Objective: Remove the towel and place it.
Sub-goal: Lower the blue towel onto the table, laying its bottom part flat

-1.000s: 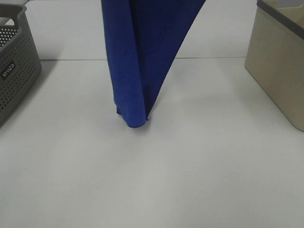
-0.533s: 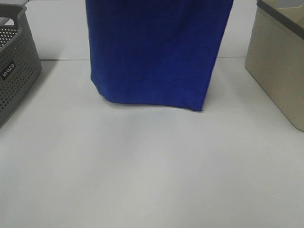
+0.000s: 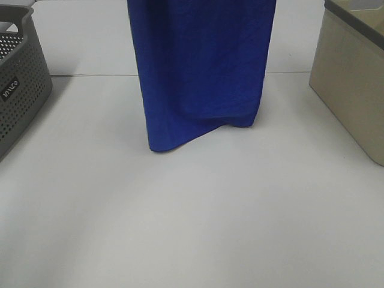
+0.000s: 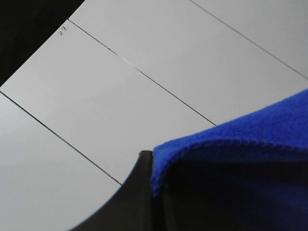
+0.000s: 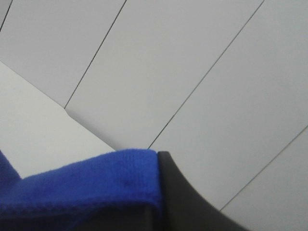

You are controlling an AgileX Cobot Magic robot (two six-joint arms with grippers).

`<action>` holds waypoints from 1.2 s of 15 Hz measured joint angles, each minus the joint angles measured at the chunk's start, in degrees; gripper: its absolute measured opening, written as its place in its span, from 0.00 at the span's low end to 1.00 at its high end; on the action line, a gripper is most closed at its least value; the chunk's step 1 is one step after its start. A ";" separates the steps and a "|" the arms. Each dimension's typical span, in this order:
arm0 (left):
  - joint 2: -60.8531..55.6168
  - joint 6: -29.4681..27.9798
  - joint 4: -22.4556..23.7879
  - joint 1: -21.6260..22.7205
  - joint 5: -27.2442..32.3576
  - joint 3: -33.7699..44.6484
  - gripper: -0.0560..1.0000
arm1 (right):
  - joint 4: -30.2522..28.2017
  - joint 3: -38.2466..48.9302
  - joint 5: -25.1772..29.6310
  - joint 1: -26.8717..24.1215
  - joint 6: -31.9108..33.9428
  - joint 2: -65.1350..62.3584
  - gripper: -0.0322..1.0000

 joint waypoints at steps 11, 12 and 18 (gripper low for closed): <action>27.10 0.17 -2.46 7.10 -8.48 -33.52 0.05 | -1.15 -20.23 -14.44 -5.33 7.51 21.54 0.05; 29.05 0.17 -2.46 7.10 -6.93 -37.76 0.05 | -1.15 -20.63 -15.36 -5.61 7.62 21.72 0.05; 30.48 -2.06 -2.46 7.10 -0.92 -41.77 0.05 | -0.40 -21.03 -14.09 -6.02 8.48 21.72 0.05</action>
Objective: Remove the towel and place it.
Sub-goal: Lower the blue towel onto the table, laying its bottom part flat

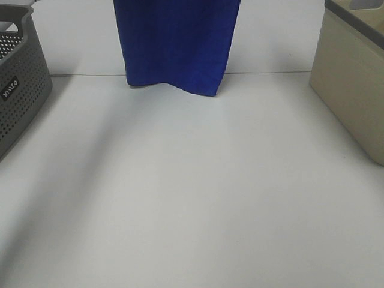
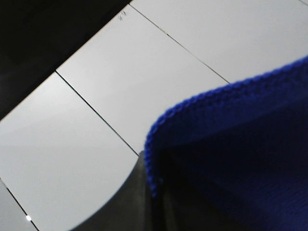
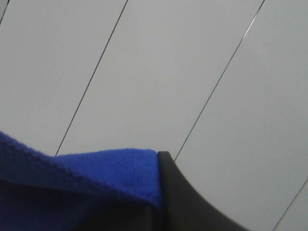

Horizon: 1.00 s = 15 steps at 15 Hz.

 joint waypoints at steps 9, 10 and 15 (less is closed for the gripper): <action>-8.48 -2.75 -2.18 -6.02 55.92 0.00 0.05 | 29.56 0.17 41.54 0.00 -11.06 -9.97 0.05; -10.43 -2.69 -2.46 -6.30 62.91 0.00 0.05 | 31.17 0.17 46.12 0.00 -12.15 -11.34 0.05; -17.65 -4.76 -6.82 -6.36 85.89 0.17 0.05 | 39.13 0.17 65.55 0.46 -13.69 -15.01 0.05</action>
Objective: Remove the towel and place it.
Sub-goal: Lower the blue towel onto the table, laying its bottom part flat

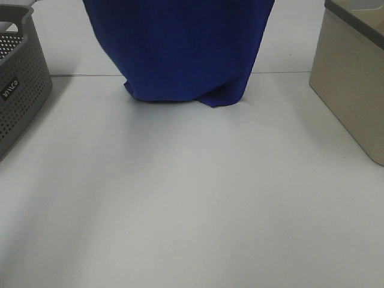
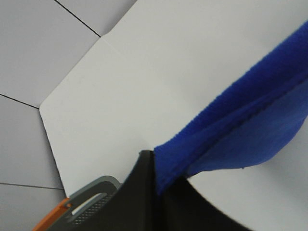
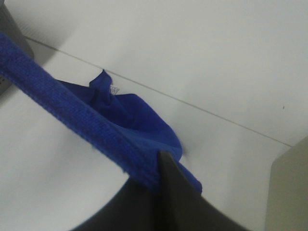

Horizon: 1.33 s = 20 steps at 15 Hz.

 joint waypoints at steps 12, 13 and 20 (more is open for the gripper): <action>-25.61 -13.46 -13.87 0.00 0.57 41.37 0.05 | 6.19 23.32 1.72 0.00 -1.26 -12.78 0.05; -27.90 -13.87 -14.55 0.00 0.52 44.35 0.05 | 6.88 25.15 1.72 0.11 -1.32 -14.78 0.05; -39.71 -15.01 -23.66 -0.29 -0.06 62.74 0.05 | 8.54 41.94 1.60 0.17 -1.32 -25.10 0.05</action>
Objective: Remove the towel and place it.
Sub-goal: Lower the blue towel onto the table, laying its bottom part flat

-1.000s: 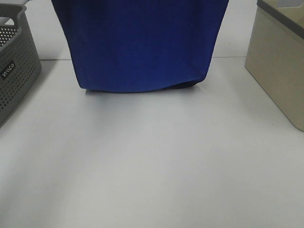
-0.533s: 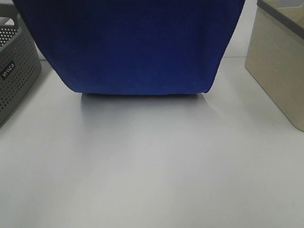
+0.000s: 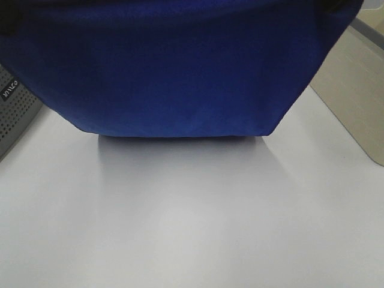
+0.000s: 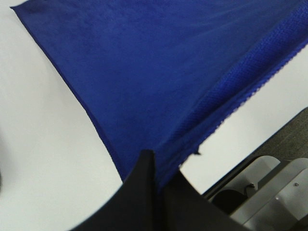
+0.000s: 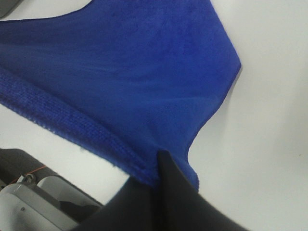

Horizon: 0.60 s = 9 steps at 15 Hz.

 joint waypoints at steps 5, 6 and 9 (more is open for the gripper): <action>-8.71 -0.74 -4.76 -0.23 -0.46 12.20 0.05 | 3.55 10.77 0.00 0.11 0.00 -8.25 0.05; -9.68 -0.74 -5.04 -0.23 -0.52 12.55 0.05 | 3.78 10.94 0.00 0.11 0.00 -9.05 0.05; -10.94 -0.63 -5.21 -0.23 -0.80 12.66 0.05 | 3.84 10.94 -0.06 0.11 0.00 -10.20 0.05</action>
